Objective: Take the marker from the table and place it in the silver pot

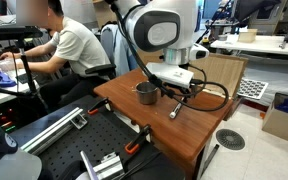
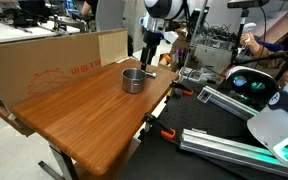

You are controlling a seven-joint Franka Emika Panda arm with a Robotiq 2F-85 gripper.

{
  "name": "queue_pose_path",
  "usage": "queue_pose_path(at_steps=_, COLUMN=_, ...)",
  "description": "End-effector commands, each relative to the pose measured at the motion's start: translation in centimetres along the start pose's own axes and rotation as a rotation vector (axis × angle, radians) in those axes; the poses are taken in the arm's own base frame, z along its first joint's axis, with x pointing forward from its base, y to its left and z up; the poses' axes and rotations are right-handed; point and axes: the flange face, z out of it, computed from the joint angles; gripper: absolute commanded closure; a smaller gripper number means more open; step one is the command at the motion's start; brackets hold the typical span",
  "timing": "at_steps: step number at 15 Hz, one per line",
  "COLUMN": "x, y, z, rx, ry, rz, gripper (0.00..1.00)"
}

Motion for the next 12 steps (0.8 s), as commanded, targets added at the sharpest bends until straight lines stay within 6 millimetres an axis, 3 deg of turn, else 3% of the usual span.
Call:
queue_pose_path(at_steps=1, x=0.3, y=1.1, z=0.8, rx=0.062, ry=-0.029, rz=0.03, gripper=0.0)
queue_pose_path(at_steps=12, x=3.2, y=3.8, z=4.3, rx=0.11, ry=-0.183, rz=0.117, gripper=0.0)
